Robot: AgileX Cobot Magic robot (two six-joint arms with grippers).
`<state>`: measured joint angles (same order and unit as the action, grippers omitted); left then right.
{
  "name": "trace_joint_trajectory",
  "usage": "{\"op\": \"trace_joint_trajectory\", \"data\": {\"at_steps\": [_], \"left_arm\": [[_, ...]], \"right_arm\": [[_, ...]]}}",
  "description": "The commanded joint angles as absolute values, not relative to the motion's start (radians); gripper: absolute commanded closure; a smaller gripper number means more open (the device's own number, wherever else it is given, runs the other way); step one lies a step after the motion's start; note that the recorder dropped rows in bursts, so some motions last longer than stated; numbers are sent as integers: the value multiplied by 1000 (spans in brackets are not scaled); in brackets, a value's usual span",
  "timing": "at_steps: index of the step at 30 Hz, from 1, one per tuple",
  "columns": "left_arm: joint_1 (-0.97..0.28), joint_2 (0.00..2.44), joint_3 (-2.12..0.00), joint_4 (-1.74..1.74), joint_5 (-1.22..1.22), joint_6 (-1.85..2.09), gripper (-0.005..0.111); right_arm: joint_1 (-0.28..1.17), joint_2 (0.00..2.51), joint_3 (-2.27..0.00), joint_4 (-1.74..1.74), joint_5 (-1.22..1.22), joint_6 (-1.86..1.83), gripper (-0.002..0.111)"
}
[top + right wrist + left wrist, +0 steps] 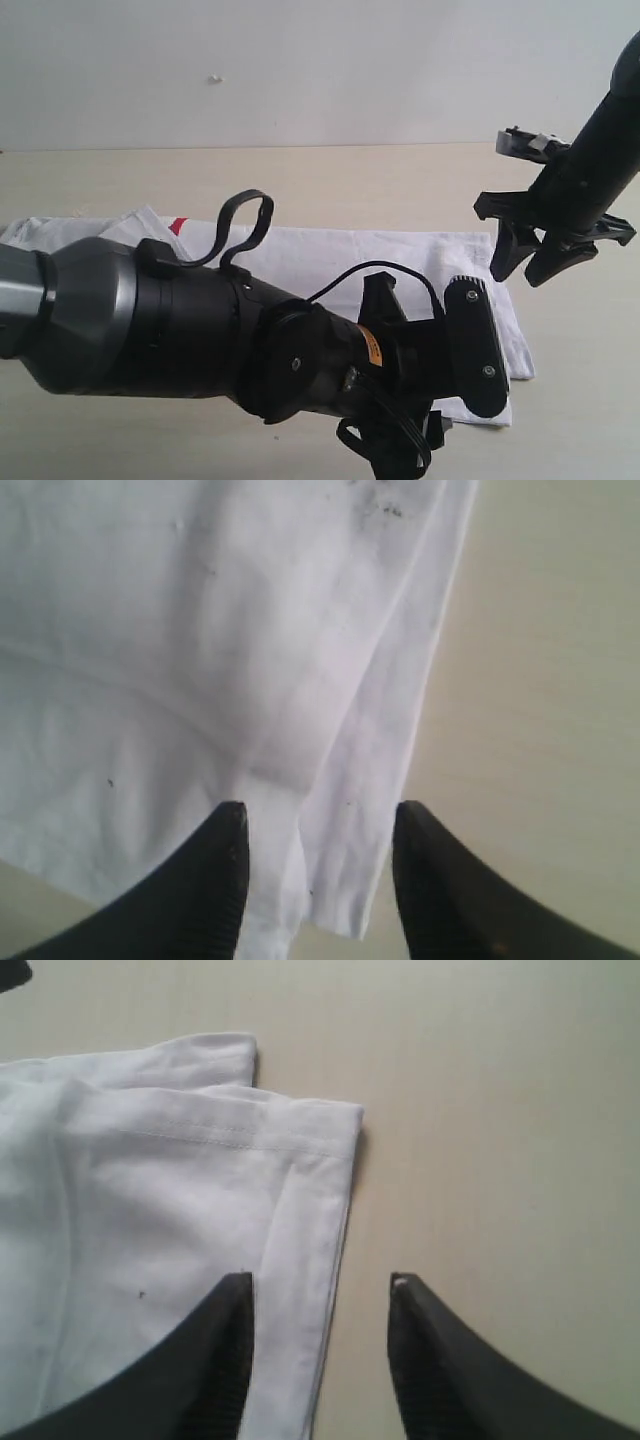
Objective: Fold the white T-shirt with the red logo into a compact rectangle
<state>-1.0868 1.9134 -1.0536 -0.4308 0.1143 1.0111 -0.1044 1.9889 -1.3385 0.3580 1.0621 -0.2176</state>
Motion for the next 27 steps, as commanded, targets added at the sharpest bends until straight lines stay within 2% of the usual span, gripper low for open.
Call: {"op": "trace_joint_trajectory", "data": {"at_steps": [1,2,6,11,14,18,27], "left_arm": [[-1075,1890,-1058,-423,102,988,63],[-1058,1864,-1058,-423,109,988,63],[-990,1802,-1058,-420,167,988,63],[-824,1691,-1058,-414,324,957,63],[-751,1659,-1058,-403,338,942,63],[-657,1653,-1058,-383,420,909,63],[-569,1640,-1024,-172,468,747,63]], "right_arm": [[-104,2018,-1332,356,1047,-209,72],[-104,2020,-1334,375,1047,-246,83],[-97,1998,-1334,441,1045,-380,109],[-34,2091,-1330,335,1021,-302,108],[-24,2119,-1333,306,1037,-291,108],[-24,2122,-1333,33,1048,-76,108],[-24,1997,-1399,243,1082,-194,108]]}}
